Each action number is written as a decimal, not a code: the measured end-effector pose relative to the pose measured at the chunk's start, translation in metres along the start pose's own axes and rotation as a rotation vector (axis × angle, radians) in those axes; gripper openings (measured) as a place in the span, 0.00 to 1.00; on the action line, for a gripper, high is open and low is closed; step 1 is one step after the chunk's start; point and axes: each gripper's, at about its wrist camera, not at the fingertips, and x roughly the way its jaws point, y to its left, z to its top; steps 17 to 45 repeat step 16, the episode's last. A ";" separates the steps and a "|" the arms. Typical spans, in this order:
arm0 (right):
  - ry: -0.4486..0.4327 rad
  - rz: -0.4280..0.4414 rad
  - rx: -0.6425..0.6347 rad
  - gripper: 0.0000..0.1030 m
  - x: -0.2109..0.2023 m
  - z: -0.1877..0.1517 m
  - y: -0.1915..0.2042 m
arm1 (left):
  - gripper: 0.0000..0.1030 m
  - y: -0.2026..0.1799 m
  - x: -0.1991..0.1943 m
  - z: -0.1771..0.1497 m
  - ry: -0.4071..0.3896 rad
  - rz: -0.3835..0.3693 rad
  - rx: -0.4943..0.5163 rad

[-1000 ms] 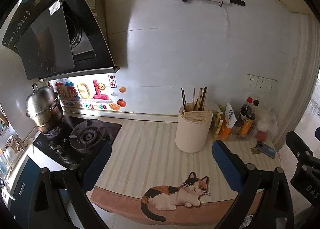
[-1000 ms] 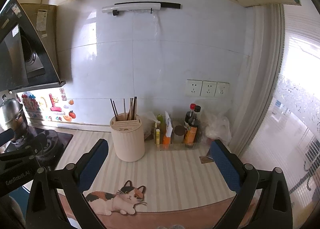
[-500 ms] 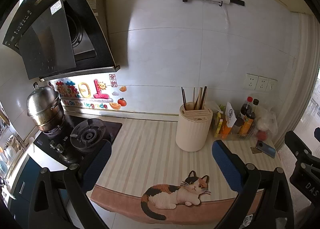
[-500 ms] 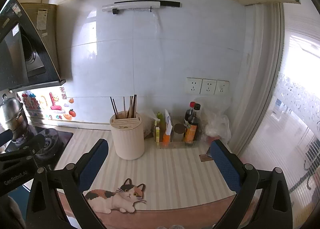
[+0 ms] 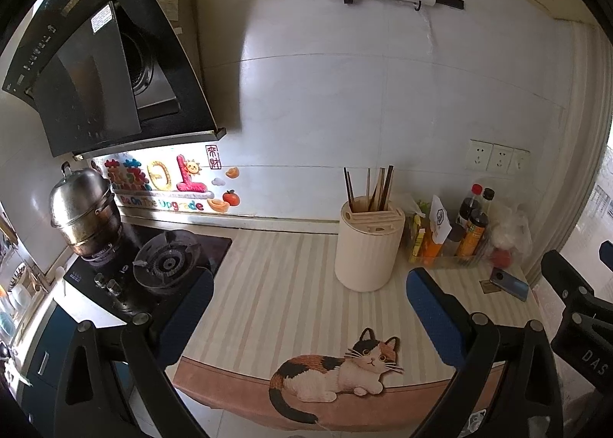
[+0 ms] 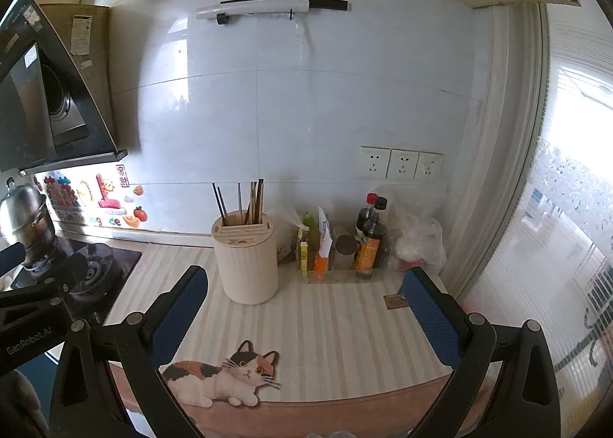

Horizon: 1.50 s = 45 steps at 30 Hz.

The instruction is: Organize utensils

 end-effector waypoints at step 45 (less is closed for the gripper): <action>-0.005 0.000 0.014 1.00 0.003 0.004 -0.001 | 1.00 -0.006 0.000 0.001 -0.014 -0.012 -0.002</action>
